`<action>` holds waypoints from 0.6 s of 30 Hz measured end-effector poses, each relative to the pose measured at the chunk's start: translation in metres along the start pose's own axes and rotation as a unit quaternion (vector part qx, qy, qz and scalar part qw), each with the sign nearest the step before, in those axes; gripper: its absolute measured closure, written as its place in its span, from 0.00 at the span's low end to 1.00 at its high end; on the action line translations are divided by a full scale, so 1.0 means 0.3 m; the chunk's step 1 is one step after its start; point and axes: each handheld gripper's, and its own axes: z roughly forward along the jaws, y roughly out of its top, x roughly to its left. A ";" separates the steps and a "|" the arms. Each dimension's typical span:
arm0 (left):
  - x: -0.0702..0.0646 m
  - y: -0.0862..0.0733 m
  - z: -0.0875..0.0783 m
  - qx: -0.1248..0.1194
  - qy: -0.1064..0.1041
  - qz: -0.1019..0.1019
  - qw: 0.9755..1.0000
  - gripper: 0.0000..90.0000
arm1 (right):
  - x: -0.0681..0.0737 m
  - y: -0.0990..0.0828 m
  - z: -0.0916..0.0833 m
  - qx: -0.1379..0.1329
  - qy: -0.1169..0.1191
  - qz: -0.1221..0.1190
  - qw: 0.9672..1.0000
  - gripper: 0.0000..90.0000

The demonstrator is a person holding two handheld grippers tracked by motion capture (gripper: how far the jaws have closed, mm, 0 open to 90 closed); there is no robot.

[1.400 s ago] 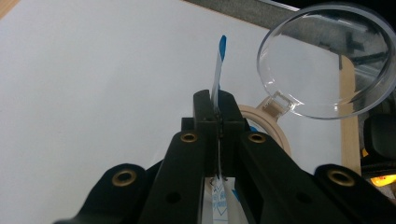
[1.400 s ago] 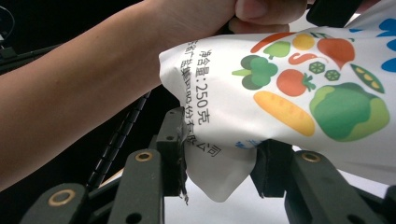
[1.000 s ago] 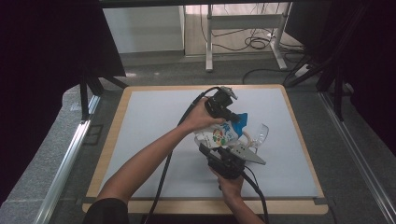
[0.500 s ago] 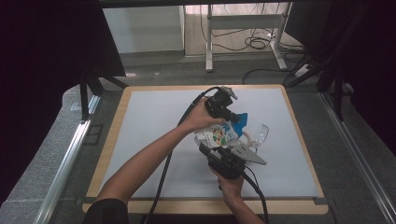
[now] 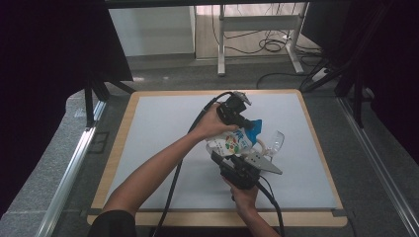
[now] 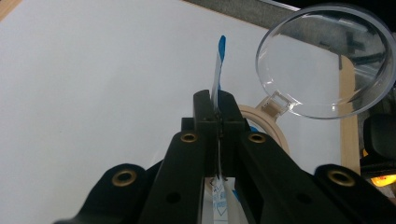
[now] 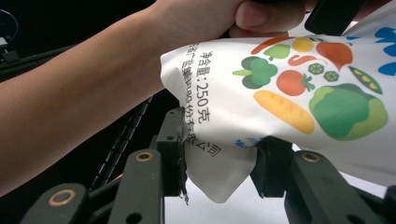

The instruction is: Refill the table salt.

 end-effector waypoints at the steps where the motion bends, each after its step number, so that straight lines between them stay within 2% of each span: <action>1: 0.000 0.000 0.000 0.000 0.001 0.000 1.000 1.00 | 0.000 0.000 0.000 0.000 0.000 -0.001 1.000 0.68; 18: 0.001 0.001 0.010 -0.002 0.001 0.002 1.000 1.00 | -0.009 -0.010 0.000 0.004 -0.005 -0.008 1.000 0.68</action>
